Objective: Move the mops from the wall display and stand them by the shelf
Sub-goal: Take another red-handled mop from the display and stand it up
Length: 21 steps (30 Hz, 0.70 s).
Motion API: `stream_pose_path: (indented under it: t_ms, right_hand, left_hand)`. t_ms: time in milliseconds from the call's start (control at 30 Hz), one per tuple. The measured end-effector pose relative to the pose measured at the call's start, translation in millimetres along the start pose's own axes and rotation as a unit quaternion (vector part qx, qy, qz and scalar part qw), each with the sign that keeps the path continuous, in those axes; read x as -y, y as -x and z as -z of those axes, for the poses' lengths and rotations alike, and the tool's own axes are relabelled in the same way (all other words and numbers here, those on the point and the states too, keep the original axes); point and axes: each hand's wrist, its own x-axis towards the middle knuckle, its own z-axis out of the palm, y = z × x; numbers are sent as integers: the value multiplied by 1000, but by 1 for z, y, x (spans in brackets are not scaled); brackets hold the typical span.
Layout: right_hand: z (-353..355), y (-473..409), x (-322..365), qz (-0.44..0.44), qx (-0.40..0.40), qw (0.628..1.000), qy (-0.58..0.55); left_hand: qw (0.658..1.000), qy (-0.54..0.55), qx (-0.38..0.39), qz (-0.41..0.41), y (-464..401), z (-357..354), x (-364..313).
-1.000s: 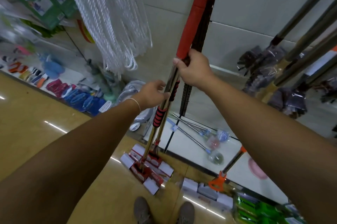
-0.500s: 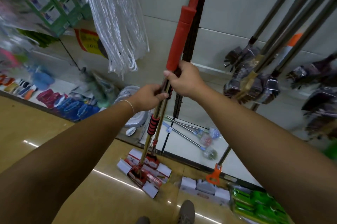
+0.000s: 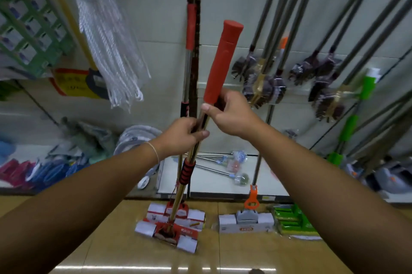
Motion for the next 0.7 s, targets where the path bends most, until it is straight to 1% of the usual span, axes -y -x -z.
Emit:
stream_pose_path:
  t_ms: [100,300,500,700]
  right_hand:
    - [45,15,15,6,-54,998,-18]
    - [162,52,47,11,-154,988,-26]
    - [261,115,36,-21,-256,966,-25]
    - [359,186,18,-37,-301,953,23]
  left_hand:
    - [999,18,11,-40,-10,-5,-41]
    - [988,61,54,-129,-28,-32,-166]
    - [971,93,129,-180,-37,-110,-269]
    - [959,78,158,-220,-38,-197,-360]
